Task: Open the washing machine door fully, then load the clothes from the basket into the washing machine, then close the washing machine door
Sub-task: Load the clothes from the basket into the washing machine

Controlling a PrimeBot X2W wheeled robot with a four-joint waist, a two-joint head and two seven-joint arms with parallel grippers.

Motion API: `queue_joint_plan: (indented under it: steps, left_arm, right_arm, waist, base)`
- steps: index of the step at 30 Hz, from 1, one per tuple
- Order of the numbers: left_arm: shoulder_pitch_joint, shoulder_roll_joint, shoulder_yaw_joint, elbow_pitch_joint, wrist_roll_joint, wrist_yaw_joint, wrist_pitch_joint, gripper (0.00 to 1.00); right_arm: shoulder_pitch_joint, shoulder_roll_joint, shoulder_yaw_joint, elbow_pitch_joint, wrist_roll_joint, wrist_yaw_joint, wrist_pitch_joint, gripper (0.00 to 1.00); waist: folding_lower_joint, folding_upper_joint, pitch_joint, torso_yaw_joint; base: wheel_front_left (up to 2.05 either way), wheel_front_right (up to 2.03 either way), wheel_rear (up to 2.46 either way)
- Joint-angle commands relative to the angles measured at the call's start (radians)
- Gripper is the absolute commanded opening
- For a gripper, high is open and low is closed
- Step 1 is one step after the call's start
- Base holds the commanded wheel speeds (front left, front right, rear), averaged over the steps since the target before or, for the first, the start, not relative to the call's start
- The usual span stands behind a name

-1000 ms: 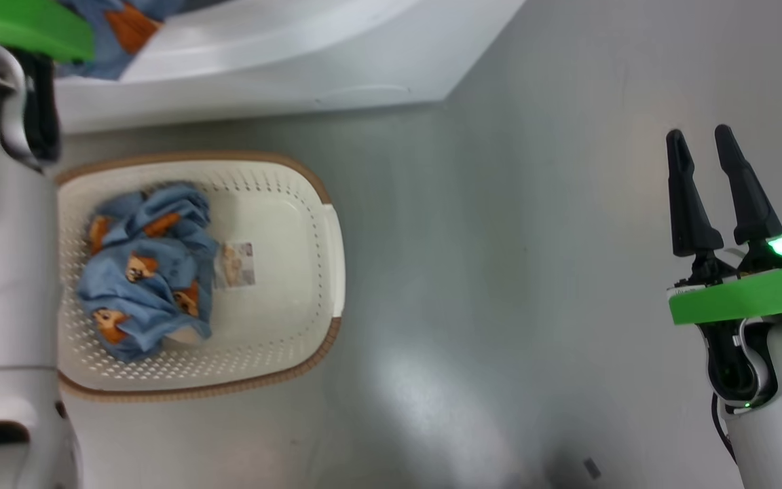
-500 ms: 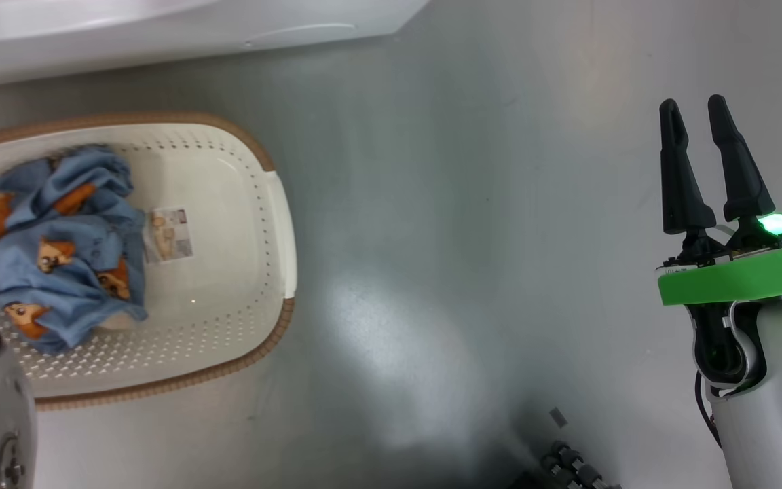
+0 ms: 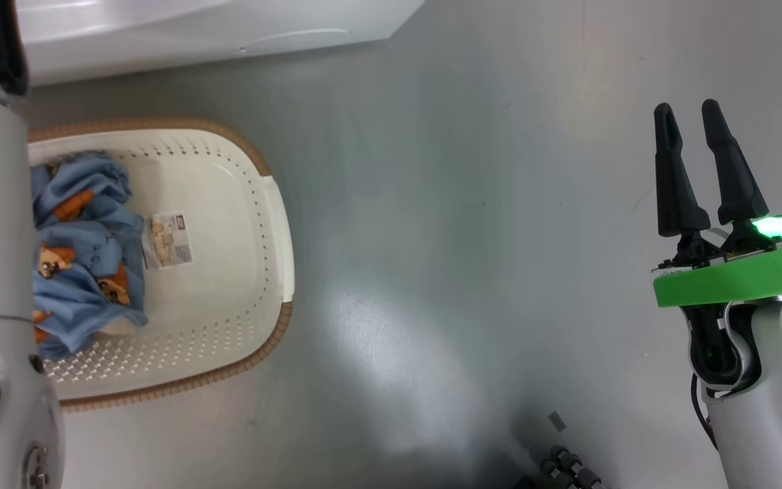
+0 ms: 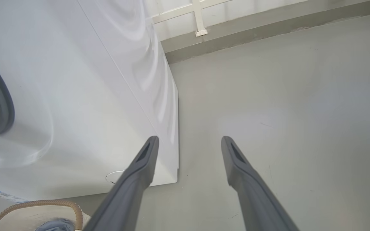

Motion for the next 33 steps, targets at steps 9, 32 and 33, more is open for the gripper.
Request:
queue_joint_plan:
  steps: [9, 32, 33]
  left_arm:
    - [0.008, 0.038, -0.003, 0.032, 0.000, -0.028, -0.010, 1.00]
    - [0.309, -0.008, 0.004, -0.136, -0.007, -0.039, -0.010, 1.00]
    - [0.330, -0.009, 0.005, -0.154, -0.009, -0.041, -0.010, 1.00]
  right_arm:
    - [0.022, -0.009, 0.031, -0.008, 0.011, 0.010, -0.005, 1.00]
    - [0.079, -0.016, 0.038, 0.025, 0.004, 0.010, -0.005, 1.00]
    - [0.082, -0.017, 0.037, 0.025, 0.003, 0.010, -0.005, 1.00]
  waist:
    - [0.0000, -0.0001, -0.064, 0.019]
    - [0.0000, -0.0001, -0.216, 0.047]
    - [0.0000, -0.0001, -0.220, 0.050]
  base:
    - [0.00, 0.00, 0.00]
    - [0.00, 0.00, 0.00]
    - [0.00, 0.00, 0.00]
